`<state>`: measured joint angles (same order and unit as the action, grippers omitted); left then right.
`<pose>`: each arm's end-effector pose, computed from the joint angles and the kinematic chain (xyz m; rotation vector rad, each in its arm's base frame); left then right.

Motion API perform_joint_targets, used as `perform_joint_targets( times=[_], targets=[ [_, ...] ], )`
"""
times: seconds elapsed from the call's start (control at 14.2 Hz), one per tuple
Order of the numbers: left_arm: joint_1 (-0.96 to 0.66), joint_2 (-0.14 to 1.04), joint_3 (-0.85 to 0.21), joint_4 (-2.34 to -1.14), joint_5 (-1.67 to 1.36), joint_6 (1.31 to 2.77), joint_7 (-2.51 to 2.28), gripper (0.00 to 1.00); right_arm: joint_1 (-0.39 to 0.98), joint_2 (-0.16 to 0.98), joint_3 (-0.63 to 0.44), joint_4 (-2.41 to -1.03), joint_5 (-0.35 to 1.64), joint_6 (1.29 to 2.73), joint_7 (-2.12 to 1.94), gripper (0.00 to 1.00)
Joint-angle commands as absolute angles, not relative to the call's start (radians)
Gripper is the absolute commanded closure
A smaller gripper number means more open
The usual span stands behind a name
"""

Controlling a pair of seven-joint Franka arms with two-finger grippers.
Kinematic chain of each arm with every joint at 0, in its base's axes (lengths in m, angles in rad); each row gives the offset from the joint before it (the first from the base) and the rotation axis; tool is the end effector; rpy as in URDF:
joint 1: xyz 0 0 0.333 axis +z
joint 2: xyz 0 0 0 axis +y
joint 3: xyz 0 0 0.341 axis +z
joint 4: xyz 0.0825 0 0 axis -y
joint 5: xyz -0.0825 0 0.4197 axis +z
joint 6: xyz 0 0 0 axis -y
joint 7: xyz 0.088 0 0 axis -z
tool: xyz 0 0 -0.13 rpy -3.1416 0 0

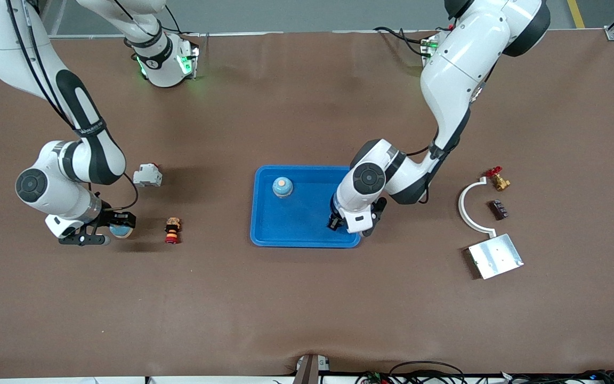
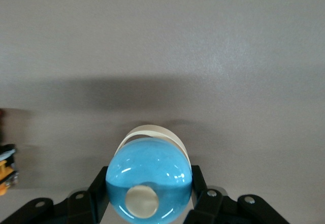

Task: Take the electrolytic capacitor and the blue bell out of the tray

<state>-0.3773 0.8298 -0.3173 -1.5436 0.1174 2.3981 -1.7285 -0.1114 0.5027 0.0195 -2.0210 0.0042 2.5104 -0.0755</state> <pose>0.6024 -0.4560 0.1536 2.6115 1.5210 -0.1731 0.6306 -0.0581 0.1667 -3.1284 0.0347 0.0191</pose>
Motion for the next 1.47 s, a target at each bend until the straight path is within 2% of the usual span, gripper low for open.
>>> perform_joint_targets(
  times=[0.0, 0.49, 0.56, 0.63, 0.91, 1.19, 1.4],
  targets=[
    [-0.385, 0.798, -0.304, -1.532, 0.141, 2.384, -1.753, 1.00, -0.143, 0.534, 0.044, -1.999, 0.046, 2.534, -0.113, 1.00],
    [-0.295, 0.591, -0.308, -1.536, 0.169, 2.073, -1.625, 1.00, -0.138, 0.571, 0.043, -2.002, 0.063, 2.606, -0.129, 1.00],
    [-0.279, 0.571, -0.308, -1.536, 0.169, 2.039, -1.591, 1.00, -0.137, 0.574, 0.043, -2.000, 0.063, 2.608, -0.130, 0.32],
    [-0.262, 0.554, -0.310, -1.546, 0.161, 2.008, -1.557, 1.00, -0.137, 0.572, 0.043, -2.000, 0.063, 2.608, -0.130, 0.00],
    [-0.164, 0.542, -0.314, -1.635, 0.170, 2.002, -1.459, 1.00, -0.100, 0.555, 0.041, -1.971, 0.055, 2.580, -0.129, 0.00],
    [-0.077, 0.523, -0.313, -1.751, 0.271, 2.054, -1.361, 1.00, -0.040, 0.480, 0.041, -1.873, 0.048, 2.276, -0.019, 0.00],
    [-0.019, 0.532, -0.316, -1.833, 0.397, 2.152, -1.295, 1.00, 0.046, 0.410, 0.044, -1.913, 0.054, 2.238, 0.205, 0.00]
  ],
)
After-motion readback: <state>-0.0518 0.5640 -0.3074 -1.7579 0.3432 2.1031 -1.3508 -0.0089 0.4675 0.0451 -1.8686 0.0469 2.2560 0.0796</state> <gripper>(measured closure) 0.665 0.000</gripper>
